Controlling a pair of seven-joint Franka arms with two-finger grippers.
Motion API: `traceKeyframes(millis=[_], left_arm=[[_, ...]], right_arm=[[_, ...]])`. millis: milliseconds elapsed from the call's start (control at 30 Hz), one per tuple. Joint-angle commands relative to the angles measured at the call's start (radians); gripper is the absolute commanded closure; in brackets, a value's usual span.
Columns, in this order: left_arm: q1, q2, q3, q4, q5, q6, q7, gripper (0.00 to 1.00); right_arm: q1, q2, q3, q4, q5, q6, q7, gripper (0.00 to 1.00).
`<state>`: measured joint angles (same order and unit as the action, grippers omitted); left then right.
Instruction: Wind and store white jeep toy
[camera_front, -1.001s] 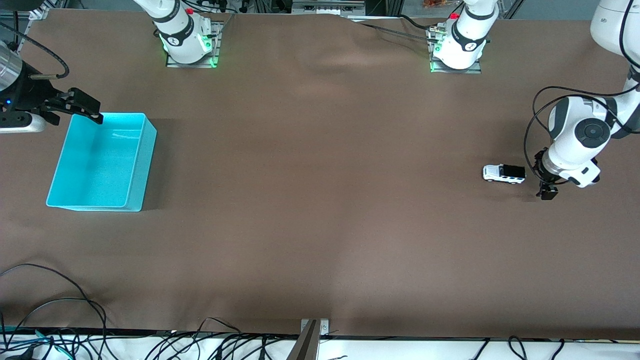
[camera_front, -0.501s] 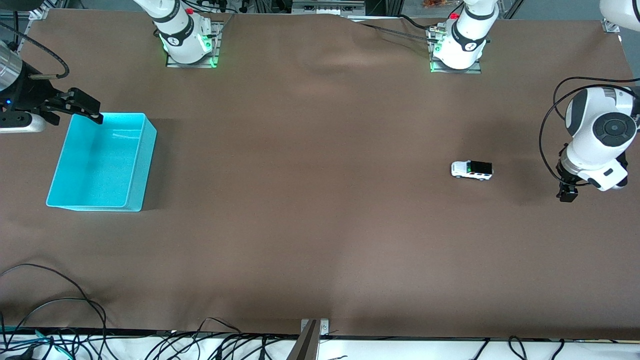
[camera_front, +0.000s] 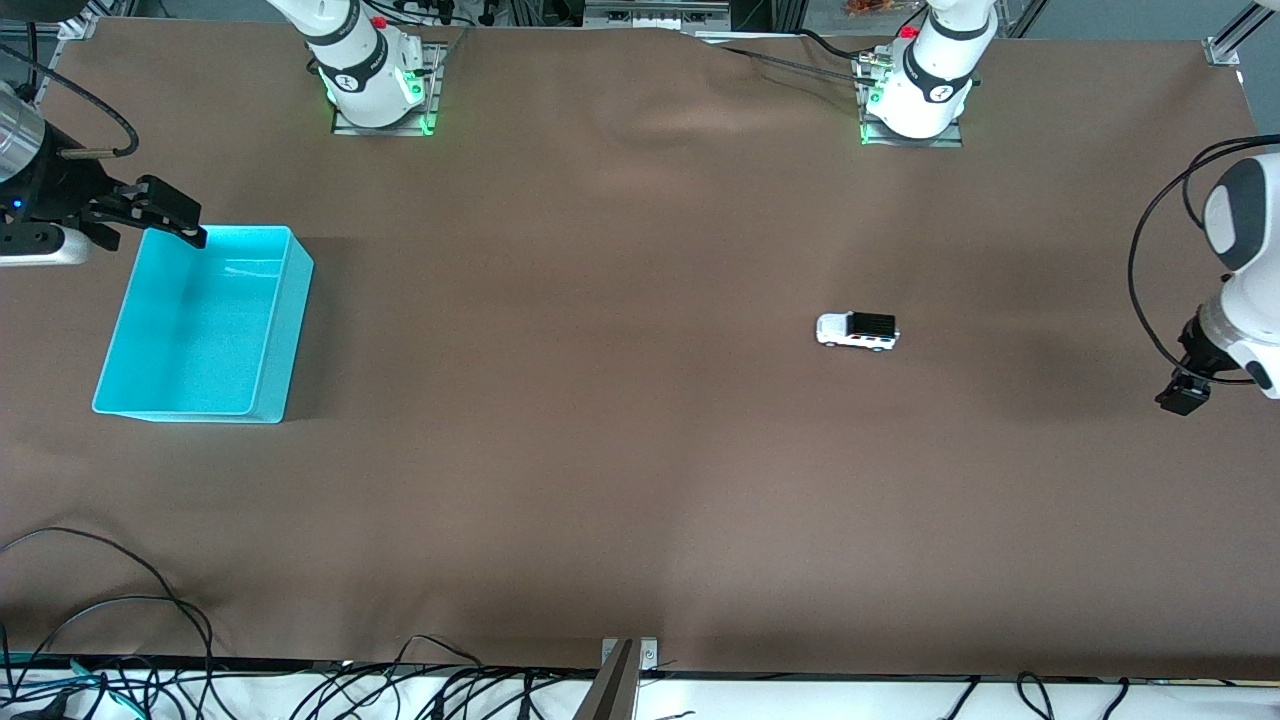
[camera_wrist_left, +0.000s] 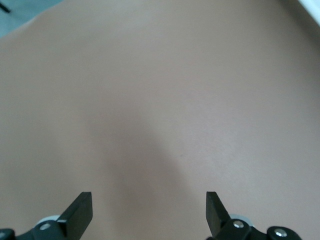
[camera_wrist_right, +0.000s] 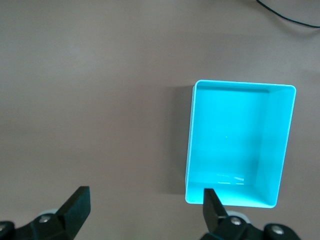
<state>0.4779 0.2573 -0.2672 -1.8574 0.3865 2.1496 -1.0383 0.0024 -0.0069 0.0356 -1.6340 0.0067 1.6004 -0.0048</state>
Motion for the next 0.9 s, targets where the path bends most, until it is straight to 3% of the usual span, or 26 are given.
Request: traceKeyframes(millis=[0,567,868], left_arm=[[-0.001,0.0,-0.006,0.092,-0.078,-0.085,0.168,0.0],[-0.004,-0.013,-0.037,0.268,-0.162,-0.296,0.648,0.0],[-0.005,-0.012,-0.061,0.379,-0.222,-0.438,0.787,0.0]], right_arm=[[-0.001,-0.002,0.006,0.017,-0.01,-0.017,0.003,0.0],[-0.001,-0.002,0.006,0.017,-0.01,-0.017,0.003,0.0],[-0.001,-0.004,0.006,0.017,-0.008,-0.017,0.003,0.0]])
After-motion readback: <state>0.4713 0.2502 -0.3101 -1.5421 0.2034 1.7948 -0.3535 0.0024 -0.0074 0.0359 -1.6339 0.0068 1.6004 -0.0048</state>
